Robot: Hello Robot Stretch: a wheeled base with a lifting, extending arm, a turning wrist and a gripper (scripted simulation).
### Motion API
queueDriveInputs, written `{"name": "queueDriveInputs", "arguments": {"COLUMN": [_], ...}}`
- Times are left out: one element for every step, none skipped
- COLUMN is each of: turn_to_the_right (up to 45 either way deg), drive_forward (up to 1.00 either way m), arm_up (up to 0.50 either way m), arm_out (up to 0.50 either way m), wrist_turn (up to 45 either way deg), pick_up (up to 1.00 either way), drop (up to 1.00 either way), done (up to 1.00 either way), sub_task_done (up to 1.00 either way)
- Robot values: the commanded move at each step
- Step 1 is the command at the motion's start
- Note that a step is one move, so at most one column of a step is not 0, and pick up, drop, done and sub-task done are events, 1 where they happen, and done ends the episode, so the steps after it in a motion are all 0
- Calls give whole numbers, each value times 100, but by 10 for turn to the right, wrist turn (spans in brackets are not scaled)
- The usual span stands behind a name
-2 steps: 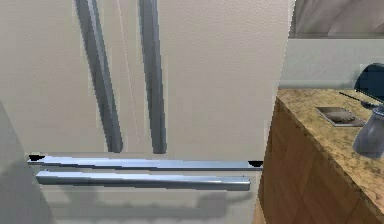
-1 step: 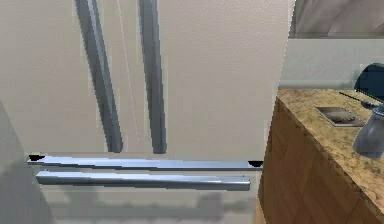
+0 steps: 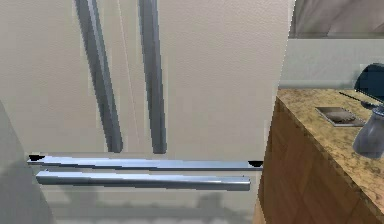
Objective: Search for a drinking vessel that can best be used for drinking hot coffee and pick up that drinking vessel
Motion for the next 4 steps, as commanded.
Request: {"name": "queueDriveInputs", "arguments": {"turn_to_the_right": [0, 0, 0, 0], "drive_forward": [0, 0, 0, 0], "arm_up": [0, -16, 0, 10], "arm_out": [0, 0, 0, 0], "wrist_turn": [60, 0, 0, 0], "pick_up": [0, 0, 100, 0], "drop": [0, 0, 0, 0], "done": [0, 0, 0, 0], "sub_task_done": [0, 0, 0, 0]}}
